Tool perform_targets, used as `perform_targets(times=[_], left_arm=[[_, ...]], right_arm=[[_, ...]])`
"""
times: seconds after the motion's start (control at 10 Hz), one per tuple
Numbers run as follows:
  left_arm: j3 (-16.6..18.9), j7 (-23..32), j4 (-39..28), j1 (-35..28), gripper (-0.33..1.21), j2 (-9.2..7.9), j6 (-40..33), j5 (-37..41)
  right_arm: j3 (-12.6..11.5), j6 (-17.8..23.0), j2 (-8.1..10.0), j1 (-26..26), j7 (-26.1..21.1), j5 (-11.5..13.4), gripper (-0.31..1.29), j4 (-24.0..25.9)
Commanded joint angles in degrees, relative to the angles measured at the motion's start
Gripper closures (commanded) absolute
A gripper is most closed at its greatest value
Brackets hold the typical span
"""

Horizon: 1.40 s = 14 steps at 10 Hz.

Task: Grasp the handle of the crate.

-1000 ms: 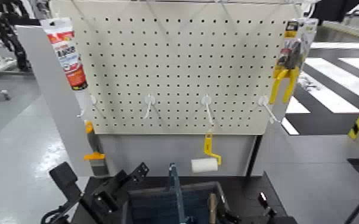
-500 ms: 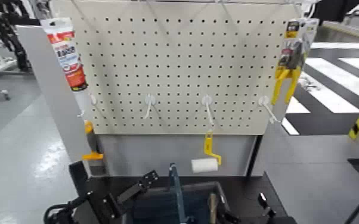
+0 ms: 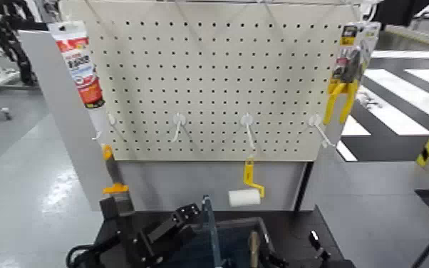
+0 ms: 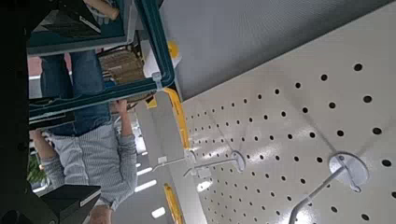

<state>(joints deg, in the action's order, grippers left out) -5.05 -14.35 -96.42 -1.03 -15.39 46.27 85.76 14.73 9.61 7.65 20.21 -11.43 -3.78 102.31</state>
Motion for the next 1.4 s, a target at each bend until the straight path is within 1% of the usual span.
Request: perform_targets(times=[0.1,0.4,0.7,0.8,0.9,1.0,1.1,1.4], left_arm=[[-1.6,0.4,3.2,2.1,0.11,-0.78,2.9,5.3],[-3.8,-0.6,8.8,6.4,0.11,-2.19,8.2,9.5],[-6.6,-3.6,13.2,9.3,0.12,-2.98,9.6,10.6],[-7.3,-4.5,14.2,10.1,0.15,-2.98,9.6,10.6],[-7.8,-5.2,15.0,10.8,0.22,-3.16,9.7,10.6],[-8.2,-5.7,15.6,11.2,0.43,-3.24,9.7,10.6],[-8.5,-6.0,15.9,11.5,0.76,-3.24,9.7,10.6],[-9.3,-6.4,16.4,11.8,1.14,-3.24,9.8,10.6]], right_arm=[[-0.1,0.3,-0.10,0.1,0.0,0.0,0.15,0.0],[-0.2,0.9,-0.27,0.1,0.0,0.0,0.15,-0.2],[-0.1,1.4,-0.36,0.1,0.0,-0.1,0.15,-0.4],[-0.1,1.6,-0.36,0.1,0.0,-0.1,0.15,-0.4],[-0.1,1.6,-0.45,0.1,0.0,-0.1,0.15,-0.5],[-0.2,1.7,-0.45,0.1,-0.1,-0.1,0.15,-0.5],[-0.1,1.8,-0.45,0.0,-0.1,-0.1,0.15,-0.6],[0.0,1.8,-0.36,0.0,0.0,-0.2,0.15,-0.6]])
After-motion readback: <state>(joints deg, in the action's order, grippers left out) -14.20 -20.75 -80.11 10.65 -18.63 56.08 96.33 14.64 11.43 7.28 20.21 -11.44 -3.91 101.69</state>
